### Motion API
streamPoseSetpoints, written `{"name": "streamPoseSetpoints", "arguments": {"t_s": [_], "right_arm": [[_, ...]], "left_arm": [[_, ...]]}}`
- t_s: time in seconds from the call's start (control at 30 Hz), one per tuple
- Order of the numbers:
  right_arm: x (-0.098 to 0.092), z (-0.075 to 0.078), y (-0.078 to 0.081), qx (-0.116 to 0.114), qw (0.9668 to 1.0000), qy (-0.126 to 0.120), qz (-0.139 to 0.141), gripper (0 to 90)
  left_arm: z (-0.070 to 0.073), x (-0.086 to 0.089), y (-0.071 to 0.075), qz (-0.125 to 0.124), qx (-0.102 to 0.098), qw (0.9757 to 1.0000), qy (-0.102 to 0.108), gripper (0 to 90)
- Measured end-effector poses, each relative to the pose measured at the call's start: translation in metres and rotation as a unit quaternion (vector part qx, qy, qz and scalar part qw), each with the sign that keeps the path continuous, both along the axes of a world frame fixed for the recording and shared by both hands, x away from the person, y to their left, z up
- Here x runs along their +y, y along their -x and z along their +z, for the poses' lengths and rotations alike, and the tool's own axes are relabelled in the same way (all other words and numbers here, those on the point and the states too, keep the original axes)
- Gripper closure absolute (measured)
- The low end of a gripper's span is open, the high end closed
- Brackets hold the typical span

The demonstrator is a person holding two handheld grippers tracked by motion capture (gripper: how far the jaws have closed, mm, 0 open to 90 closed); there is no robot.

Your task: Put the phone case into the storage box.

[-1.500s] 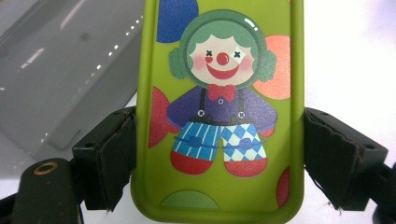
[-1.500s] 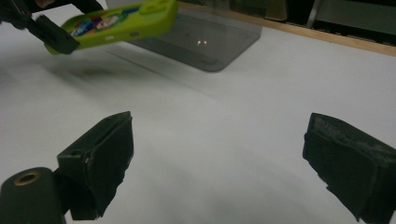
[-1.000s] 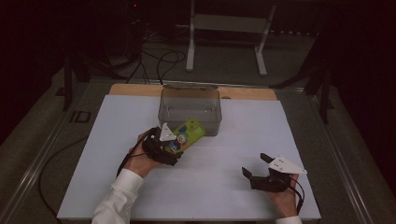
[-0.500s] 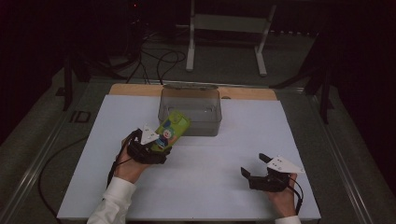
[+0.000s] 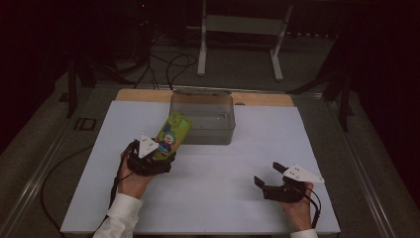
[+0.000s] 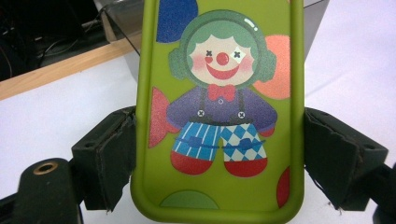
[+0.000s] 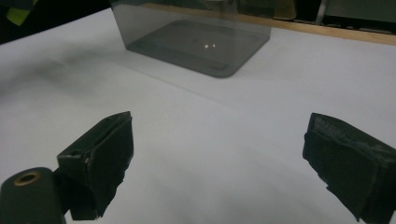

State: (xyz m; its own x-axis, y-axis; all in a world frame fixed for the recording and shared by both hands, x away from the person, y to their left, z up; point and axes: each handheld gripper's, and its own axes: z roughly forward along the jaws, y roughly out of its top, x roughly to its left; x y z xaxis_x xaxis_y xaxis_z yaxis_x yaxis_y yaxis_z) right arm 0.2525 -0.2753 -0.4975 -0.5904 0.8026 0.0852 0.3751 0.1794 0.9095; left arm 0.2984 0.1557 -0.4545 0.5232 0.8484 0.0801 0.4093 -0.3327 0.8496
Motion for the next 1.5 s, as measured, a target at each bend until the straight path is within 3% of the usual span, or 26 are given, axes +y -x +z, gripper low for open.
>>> {"name": "streamPoseSetpoints", "arguments": {"t_s": [0.1, 0.17, 0.6, 0.7, 0.8, 1.0, 1.5], "right_arm": [[0.002, 0.000, -0.001, 0.003, 1.0000, -0.004, 0.000, 9.0], [0.006, 0.003, -0.002, 0.002, 1.0000, -0.004, 0.002, 9.0], [0.031, 0.021, -0.011, 0.008, 0.9995, -0.019, 0.022, 9.0], [0.041, 0.024, -0.019, 0.032, 0.9993, -0.013, 0.012, 9.4], [0.049, 0.025, -0.024, 0.043, 0.9987, -0.022, 0.017, 9.4], [0.067, 0.032, -0.030, 0.037, 0.9983, -0.026, 0.036, 9.3], [0.104, 0.044, -0.041, 0.039, 0.9969, -0.046, 0.051, 11.9]], "left_arm": [[0.000, 0.001, 0.000, 0.003, -0.001, 1.0000, 0.002, 16.4], [0.001, 0.003, 0.002, 0.012, -0.006, 0.9998, 0.016, 16.4], [0.001, -0.002, 0.006, 0.015, -0.018, 0.9992, 0.031, 16.4], [0.002, -0.003, 0.008, 0.018, -0.029, 0.9987, 0.037, 16.4], [0.002, -0.003, 0.009, 0.020, -0.032, 0.9984, 0.042, 16.4], [0.002, -0.003, 0.009, 0.022, -0.031, 0.9982, 0.046, 16.4], [0.001, -0.008, 0.011, 0.018, -0.033, 0.9977, 0.056, 16.4]]}}
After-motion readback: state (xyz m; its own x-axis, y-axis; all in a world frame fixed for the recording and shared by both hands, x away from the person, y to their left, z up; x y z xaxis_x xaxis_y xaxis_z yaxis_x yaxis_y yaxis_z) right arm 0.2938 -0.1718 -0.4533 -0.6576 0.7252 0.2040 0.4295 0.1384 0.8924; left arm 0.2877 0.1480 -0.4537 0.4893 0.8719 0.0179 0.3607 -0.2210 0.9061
